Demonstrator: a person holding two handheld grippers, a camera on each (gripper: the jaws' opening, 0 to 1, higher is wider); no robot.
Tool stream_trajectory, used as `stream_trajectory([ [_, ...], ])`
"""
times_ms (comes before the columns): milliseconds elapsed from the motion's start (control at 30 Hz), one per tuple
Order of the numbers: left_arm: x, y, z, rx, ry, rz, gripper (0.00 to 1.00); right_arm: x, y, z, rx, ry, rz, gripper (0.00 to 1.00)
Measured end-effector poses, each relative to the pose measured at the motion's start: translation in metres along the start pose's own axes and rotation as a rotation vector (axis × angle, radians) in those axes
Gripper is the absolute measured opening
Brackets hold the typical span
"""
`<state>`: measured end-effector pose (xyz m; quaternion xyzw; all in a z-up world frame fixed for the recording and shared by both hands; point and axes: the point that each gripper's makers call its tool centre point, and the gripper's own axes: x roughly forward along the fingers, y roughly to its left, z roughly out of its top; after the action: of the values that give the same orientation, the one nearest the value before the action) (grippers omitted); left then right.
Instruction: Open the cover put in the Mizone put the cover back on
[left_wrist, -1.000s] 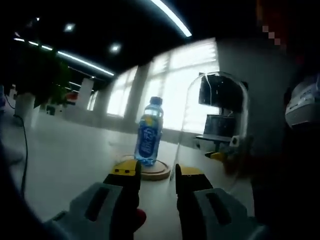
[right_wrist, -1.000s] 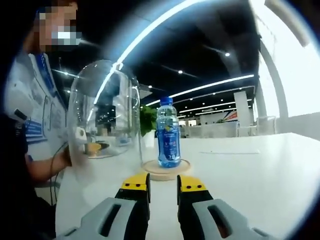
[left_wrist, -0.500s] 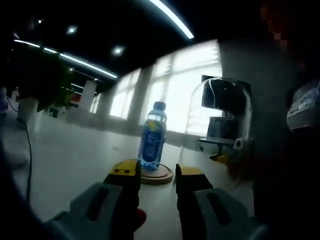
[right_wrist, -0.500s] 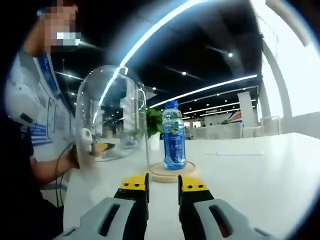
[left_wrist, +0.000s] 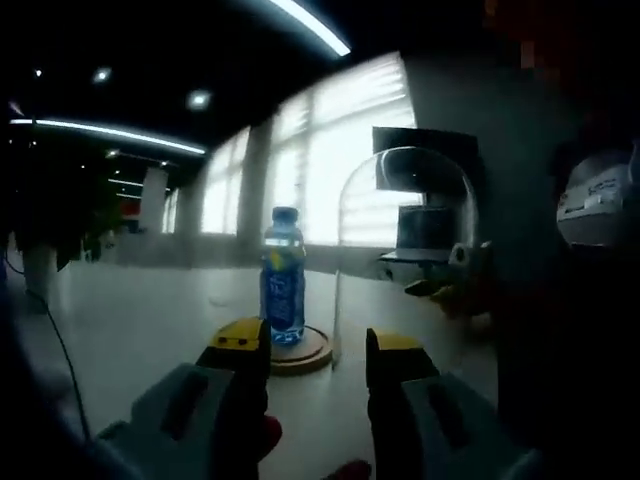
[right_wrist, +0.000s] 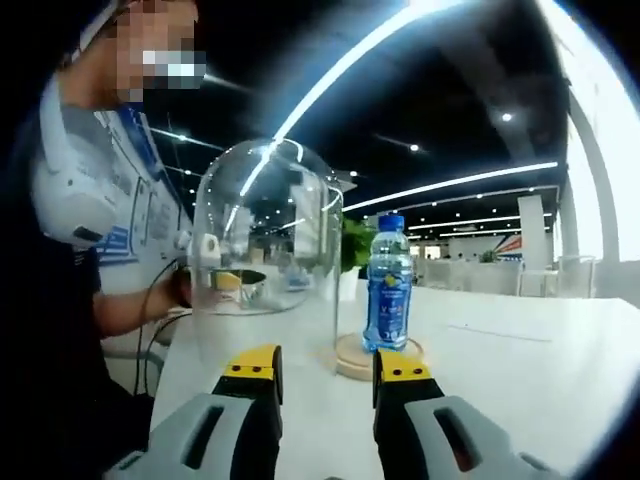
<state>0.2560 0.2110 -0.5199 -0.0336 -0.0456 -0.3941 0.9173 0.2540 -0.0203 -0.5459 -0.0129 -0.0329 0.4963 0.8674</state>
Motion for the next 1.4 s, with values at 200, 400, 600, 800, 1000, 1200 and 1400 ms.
stream_trajectory([
  [200,0.002,-0.009,0.005,-0.009,0.029,-0.038,0.33,0.008,0.018,0.017,-0.028,-0.008,0.097,0.37],
  [400,0.009,-0.021,0.011,0.022,0.052,-0.065,0.37,0.019,0.028,0.028,-0.006,-0.006,0.160,0.47],
  [600,0.018,-0.038,0.009,0.012,0.095,-0.148,0.45,0.026,0.030,0.033,0.016,0.014,0.198,0.57],
  [800,0.025,-0.049,0.017,-0.019,0.095,-0.225,0.55,0.032,0.034,0.034,0.042,0.038,0.238,0.60],
  [1000,0.035,-0.062,0.018,0.015,0.121,-0.286,0.59,0.038,0.039,0.036,0.061,0.039,0.282,0.63],
  [1200,0.049,-0.072,0.012,-0.003,0.163,-0.351,0.61,0.046,0.037,0.035,0.073,0.050,0.321,0.70],
  [1400,0.056,-0.079,0.009,0.009,0.169,-0.395,0.63,0.054,0.044,0.034,0.044,0.072,0.359,0.72],
])
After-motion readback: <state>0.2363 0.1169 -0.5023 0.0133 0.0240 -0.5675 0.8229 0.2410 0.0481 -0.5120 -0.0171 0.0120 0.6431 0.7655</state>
